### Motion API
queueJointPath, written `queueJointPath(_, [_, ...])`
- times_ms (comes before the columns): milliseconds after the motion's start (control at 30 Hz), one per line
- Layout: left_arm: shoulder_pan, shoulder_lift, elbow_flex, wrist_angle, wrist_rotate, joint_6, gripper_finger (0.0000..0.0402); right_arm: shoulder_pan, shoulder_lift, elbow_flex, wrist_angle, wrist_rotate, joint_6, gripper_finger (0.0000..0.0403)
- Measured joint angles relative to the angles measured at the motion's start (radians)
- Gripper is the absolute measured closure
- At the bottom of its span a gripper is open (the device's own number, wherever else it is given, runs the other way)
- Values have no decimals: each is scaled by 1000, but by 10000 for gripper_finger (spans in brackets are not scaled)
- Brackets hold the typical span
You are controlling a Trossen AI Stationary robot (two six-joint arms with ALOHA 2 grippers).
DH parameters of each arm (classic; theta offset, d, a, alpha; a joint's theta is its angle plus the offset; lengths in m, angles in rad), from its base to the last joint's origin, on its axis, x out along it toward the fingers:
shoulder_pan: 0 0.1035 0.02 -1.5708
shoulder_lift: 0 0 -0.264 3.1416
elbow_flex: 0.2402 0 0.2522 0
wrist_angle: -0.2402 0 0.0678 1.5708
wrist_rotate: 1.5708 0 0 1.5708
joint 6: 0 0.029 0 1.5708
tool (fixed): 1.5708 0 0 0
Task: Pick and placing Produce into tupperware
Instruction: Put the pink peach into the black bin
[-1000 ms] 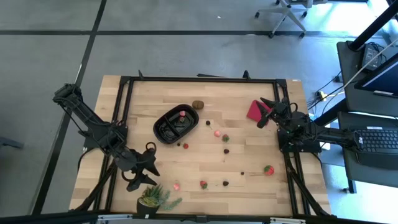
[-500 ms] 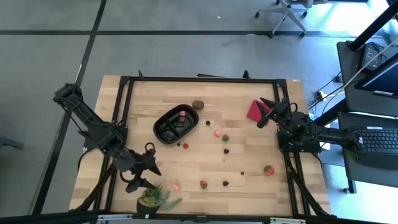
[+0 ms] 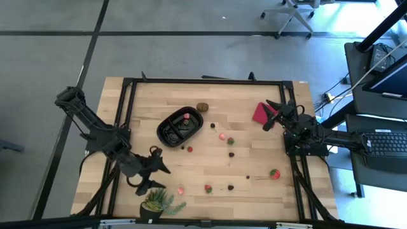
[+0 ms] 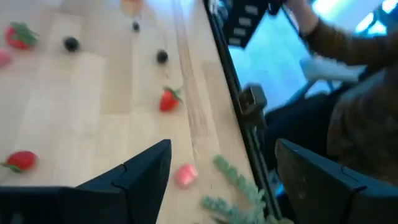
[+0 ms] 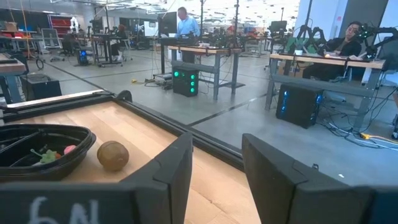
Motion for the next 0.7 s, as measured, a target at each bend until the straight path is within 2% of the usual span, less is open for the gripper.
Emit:
queueJointPath(400, [119,209,5,-31,160,-63,128,0,0,0,0,-2,25,260])
queueJointPath(500, [138,262,66,-83,186,-59,128,0,0,0,0,-2,24,260])
queueJointPath(700, [149,390,269,-344,168,-65,128,0,0,0,0,-2,24,260])
